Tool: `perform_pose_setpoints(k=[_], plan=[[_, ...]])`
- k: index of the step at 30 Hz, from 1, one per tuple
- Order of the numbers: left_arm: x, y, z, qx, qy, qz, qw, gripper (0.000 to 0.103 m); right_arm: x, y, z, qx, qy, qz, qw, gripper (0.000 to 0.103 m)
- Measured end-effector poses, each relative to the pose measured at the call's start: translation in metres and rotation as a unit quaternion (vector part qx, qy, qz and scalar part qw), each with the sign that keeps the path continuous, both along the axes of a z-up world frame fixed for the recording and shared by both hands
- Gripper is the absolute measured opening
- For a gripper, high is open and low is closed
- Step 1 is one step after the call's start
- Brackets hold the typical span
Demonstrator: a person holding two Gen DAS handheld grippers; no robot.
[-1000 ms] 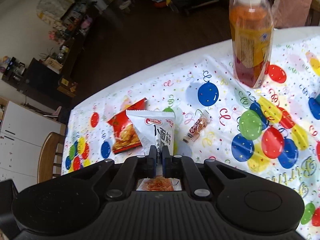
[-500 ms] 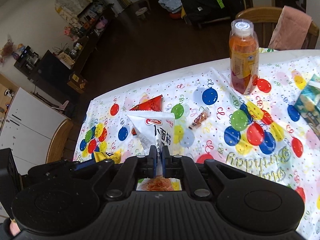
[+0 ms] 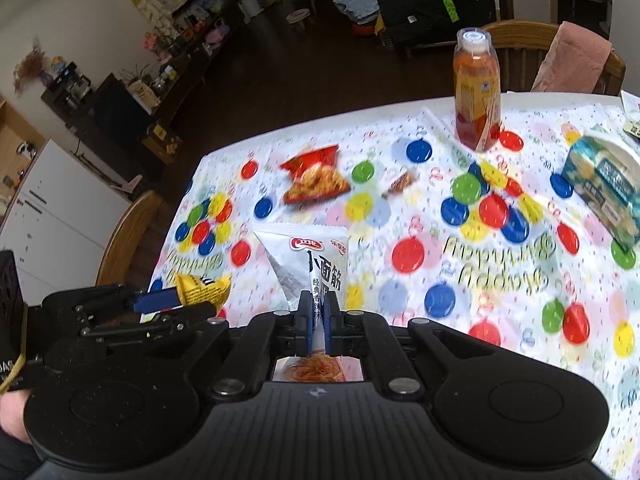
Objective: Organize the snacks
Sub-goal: 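Carry the white packet and yellow candy over the white box, then lower both snacks into the box and open both grippers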
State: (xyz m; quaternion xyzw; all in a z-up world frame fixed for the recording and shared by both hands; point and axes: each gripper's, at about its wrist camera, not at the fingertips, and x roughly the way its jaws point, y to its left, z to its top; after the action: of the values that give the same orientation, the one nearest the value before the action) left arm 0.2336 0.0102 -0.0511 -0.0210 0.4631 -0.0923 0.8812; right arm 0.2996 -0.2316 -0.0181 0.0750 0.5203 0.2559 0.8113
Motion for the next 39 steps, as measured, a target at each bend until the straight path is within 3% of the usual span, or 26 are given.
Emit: perform_pose_setpoints(k=[10,20,39], plan=[[-0.055,-0.005,0.004,-0.009,-0.001,-0.020,0.9998,0.029,-0.059,0.003,-0.003,-0.006,0.001,0.014,1.000,0.005],[-0.094,-0.002,-0.010,-0.017,0.016,-0.024,0.9994,0.029,-0.097,0.006,-0.030,-0.024,0.019,0.016,0.999,0.005],[-0.101,-0.016,-0.077,-0.003,0.065,-0.034,0.9973,0.029,-0.110,0.016,-0.100,-0.101,0.033,0.010,0.994,0.005]])
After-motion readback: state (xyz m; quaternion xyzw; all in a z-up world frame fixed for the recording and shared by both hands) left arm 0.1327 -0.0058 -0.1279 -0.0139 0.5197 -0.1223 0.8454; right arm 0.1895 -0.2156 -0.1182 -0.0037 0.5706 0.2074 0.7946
